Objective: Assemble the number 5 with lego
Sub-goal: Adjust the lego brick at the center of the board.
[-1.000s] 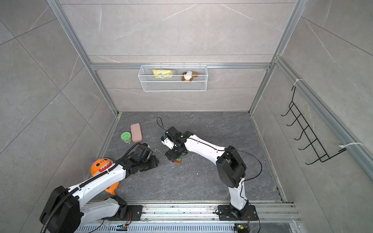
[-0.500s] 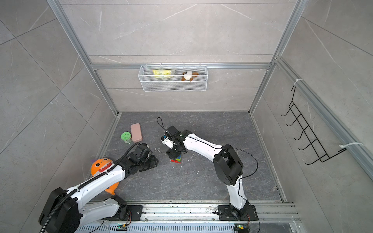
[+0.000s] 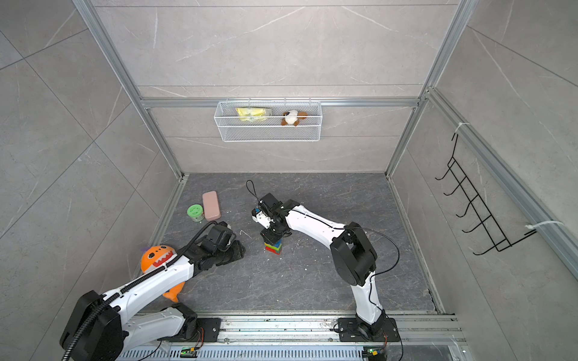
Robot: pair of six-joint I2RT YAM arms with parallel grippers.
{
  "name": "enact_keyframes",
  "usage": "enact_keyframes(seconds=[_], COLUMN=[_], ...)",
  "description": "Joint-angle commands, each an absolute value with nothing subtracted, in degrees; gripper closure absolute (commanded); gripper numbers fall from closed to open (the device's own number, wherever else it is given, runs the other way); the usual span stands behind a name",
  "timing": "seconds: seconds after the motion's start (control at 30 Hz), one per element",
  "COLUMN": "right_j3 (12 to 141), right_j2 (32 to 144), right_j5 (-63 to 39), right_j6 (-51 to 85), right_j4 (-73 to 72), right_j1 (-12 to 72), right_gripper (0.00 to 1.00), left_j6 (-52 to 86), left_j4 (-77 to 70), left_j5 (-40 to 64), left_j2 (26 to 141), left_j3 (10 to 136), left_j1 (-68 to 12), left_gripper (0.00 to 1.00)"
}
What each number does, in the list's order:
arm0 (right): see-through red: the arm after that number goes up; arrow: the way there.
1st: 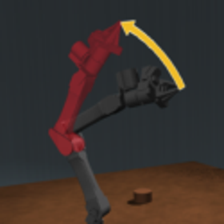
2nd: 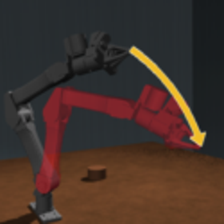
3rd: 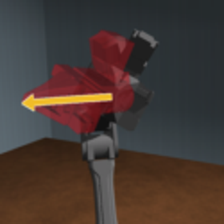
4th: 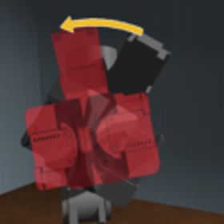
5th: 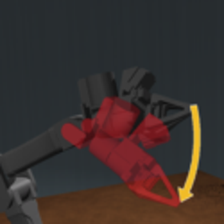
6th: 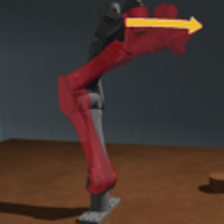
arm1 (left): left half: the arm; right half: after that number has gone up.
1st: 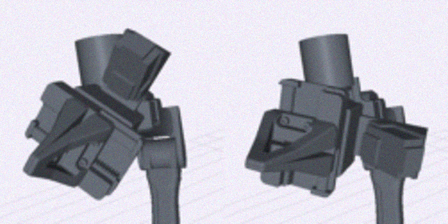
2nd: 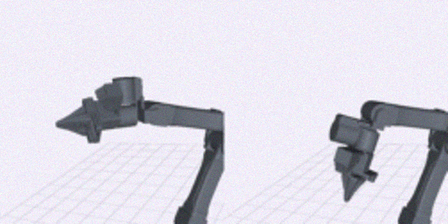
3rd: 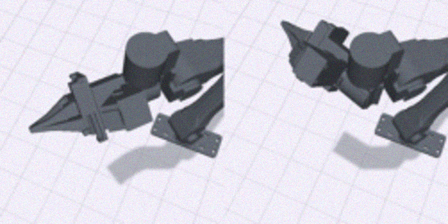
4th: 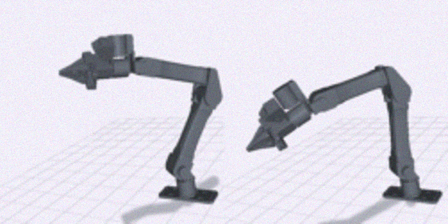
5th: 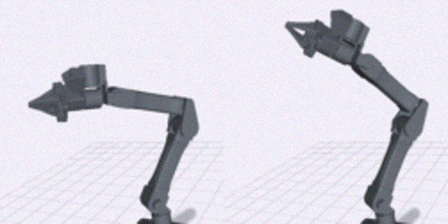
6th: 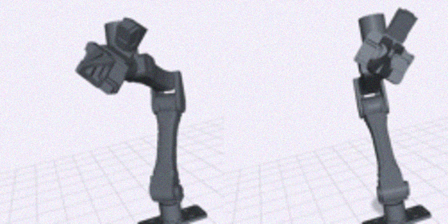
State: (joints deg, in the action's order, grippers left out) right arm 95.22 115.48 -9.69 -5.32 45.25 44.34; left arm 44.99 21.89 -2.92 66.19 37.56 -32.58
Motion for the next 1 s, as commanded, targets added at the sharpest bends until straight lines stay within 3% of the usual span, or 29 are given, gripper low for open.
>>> enact_keyframes(seconds=[0.0, 0.97], right_j3=[96.33, 85.09], right_j2=[116.50, 116.44], right_j5=[-12.52, -27.87], right_j6=[-3.44, 5.06], right_j4=[46.02, 32.72], right_j1=[42.89, 31.55], right_gripper=[0.55, 0.57], left_j6=[44.92, 44.83], left_j4=[23.21, 23.38], left_j5=[-3.25, -3.15], left_j2=[66.16, 68.55], left_j3=[38.23, 40.08], left_j1=[-32.27, -32.14], left_gripper=[0.54, 0.55])
